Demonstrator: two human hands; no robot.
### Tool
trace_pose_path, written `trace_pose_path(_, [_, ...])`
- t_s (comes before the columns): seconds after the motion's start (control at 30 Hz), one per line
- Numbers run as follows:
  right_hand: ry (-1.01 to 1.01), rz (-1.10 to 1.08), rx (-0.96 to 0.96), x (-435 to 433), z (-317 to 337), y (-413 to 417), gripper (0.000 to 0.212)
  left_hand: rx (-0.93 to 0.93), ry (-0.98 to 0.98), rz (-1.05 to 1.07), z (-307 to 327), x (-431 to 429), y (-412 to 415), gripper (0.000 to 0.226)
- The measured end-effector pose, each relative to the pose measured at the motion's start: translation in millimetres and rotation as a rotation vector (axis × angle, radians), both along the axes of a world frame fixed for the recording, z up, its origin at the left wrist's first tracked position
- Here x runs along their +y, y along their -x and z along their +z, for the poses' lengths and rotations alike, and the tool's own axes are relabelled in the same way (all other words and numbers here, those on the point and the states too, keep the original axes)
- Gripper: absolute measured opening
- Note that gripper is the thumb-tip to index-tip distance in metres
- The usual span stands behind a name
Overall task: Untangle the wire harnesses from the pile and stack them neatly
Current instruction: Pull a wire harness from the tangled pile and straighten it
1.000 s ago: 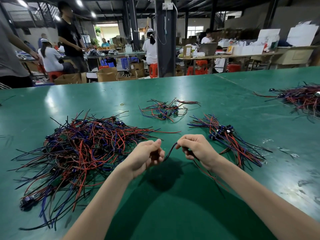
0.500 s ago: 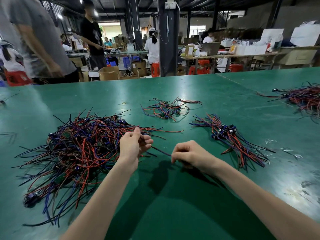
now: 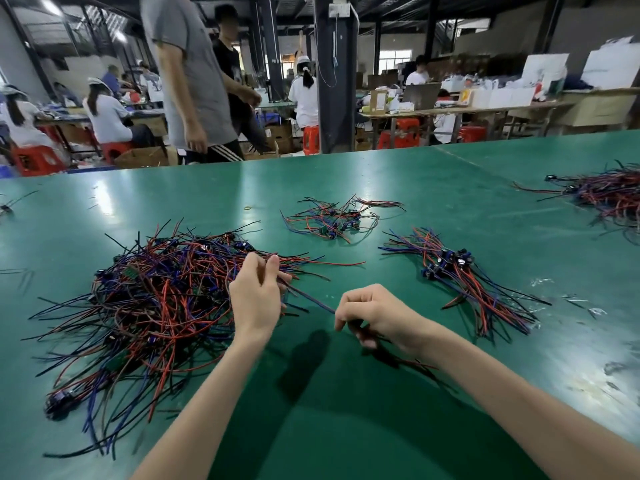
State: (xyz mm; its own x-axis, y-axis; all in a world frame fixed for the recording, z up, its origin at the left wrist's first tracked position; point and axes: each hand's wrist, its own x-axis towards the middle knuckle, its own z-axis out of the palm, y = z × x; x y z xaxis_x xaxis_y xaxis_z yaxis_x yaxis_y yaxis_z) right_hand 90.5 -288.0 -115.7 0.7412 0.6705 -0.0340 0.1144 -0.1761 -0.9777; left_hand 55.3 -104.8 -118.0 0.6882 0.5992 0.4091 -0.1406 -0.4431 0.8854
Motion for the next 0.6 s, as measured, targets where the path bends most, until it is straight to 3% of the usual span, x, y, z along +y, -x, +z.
trace_pose_path(0.2, [0.063,-0.179,0.039,-3.8,-5.4,-12.2,0.022,-0.015,0.707,-0.174,18.2,-3.7,-0.2,0.023])
trace_pose_path(0.33, [0.087,-0.199,0.012,-6.3,-5.7,-12.7,0.021,-0.004,0.901,-0.294,22.9,-7.6,-0.1,0.021])
trace_pose_path(0.43, [0.075,-0.153,0.027,-5.8,-4.1,-10.4,0.019,-0.047,0.855,-0.256,22.0,-6.0,0.6,0.017])
trace_pose_path(0.6, [0.064,-0.114,0.044,-4.8,-1.8,-8.8,0.019,-0.064,0.303,-0.075,13.8,-5.7,5.0,0.030])
